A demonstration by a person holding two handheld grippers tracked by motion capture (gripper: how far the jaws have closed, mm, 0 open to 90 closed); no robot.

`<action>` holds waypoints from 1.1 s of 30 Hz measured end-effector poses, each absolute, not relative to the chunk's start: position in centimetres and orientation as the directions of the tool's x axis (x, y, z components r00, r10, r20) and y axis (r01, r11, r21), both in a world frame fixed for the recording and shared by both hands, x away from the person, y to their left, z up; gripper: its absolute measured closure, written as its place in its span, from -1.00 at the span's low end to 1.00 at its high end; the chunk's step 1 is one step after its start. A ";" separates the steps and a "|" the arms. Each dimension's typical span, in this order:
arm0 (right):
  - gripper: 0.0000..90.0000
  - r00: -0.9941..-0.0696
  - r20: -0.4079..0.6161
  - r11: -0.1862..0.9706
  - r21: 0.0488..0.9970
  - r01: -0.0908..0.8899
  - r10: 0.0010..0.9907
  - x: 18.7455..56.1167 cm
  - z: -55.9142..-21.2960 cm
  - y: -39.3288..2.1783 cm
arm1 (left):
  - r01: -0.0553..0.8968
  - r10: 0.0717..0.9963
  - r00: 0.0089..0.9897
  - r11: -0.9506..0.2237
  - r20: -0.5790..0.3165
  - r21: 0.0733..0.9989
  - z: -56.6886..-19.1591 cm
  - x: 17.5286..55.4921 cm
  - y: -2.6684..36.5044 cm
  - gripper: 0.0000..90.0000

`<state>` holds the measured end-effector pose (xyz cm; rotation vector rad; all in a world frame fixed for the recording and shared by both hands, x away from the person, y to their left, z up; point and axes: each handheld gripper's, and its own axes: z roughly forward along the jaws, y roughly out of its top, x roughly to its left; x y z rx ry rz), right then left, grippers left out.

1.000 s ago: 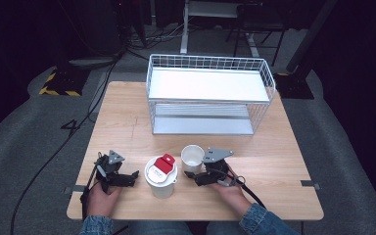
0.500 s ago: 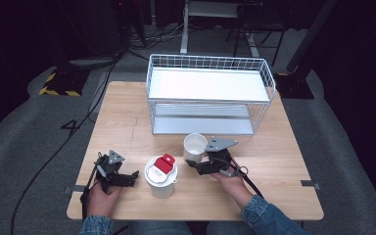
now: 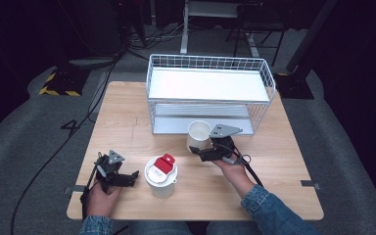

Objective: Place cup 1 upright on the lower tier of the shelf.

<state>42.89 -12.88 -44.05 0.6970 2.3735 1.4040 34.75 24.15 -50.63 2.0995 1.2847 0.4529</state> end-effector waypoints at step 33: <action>-0.49 -0.742 -0.087 0.428 0.859 0.283 0.665 49.1 -44.7 -15.1 | 0.668 0.884 0.466 -0.328 -0.032 0.668 -50.6 34.8 24.1 -0.99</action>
